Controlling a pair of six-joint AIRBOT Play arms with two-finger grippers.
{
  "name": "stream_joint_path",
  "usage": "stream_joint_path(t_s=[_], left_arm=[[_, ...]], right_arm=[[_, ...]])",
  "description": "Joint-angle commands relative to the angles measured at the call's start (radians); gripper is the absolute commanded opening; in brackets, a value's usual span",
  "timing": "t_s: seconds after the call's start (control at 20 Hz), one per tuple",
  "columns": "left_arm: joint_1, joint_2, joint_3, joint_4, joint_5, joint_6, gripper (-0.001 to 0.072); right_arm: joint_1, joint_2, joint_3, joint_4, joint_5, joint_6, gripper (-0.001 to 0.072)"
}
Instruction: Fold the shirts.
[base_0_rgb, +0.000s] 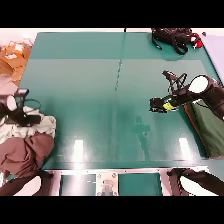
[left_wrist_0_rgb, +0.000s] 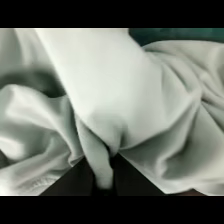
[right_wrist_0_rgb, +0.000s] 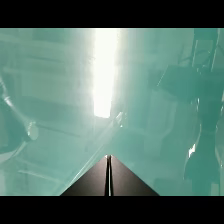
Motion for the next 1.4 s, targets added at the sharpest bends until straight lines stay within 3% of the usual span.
stream_joint_path(t_s=[0.0,0.2,0.45,0.65,0.7,0.75,1.0,1.1,1.2,1.25,1.35], left_arm=[[-0.033,0.015,0.184,-0.207,-0.085,0.106,0.0024],[-0.319,0.02,0.449,-0.258,-0.117,0.105,0.0024],[-0.688,-0.002,0.549,-0.366,0.117,0.101,0.0024],[-0.819,-0.121,0.549,-0.478,0.234,0.105,0.003],[-0.829,-0.157,0.549,-0.492,0.244,0.105,0.0306],[-0.828,-0.184,0.549,-0.5,0.245,0.103,0.072],[-0.694,-0.206,0.568,-0.498,0.165,0.097,0.072],[-0.62,-0.208,0.564,-0.499,0.079,0.096,0.072],[-0.577,-0.211,0.52,-0.515,0.032,0.096,0.072],[-0.572,-0.213,0.476,-0.525,0.043,0.097,0.072],[-0.575,-0.213,0.356,-0.566,0.119,0.098,0.072]], right_arm=[[0.001,0.001,-0.001,0.0,0.0,0.0,0.0011],[0.001,0.001,-0.001,0.0,0.0,0.0,0.0012],[0.001,0.001,-0.001,0.0,0.0,0.0,0.0012],[0.001,0.001,-0.001,0.0,0.0,0.001,0.0011],[0.001,0.001,-0.001,0.0,0.0,0.001,0.0012],[0.001,0.001,-0.001,0.0,0.0,0.001,0.0012],[0.0,0.001,0.0,0.011,0.0,0.001,0.0023],[-0.003,0.001,0.007,0.012,0.015,0.001,0.0223],[-0.002,0.001,-0.002,0.012,0.047,0.001,0.0249],[0.001,0.001,-0.027,0.025,0.06,0.001,0.0324],[0.027,0.002,-0.112,0.08,0.058,-0.007,0.0371]])
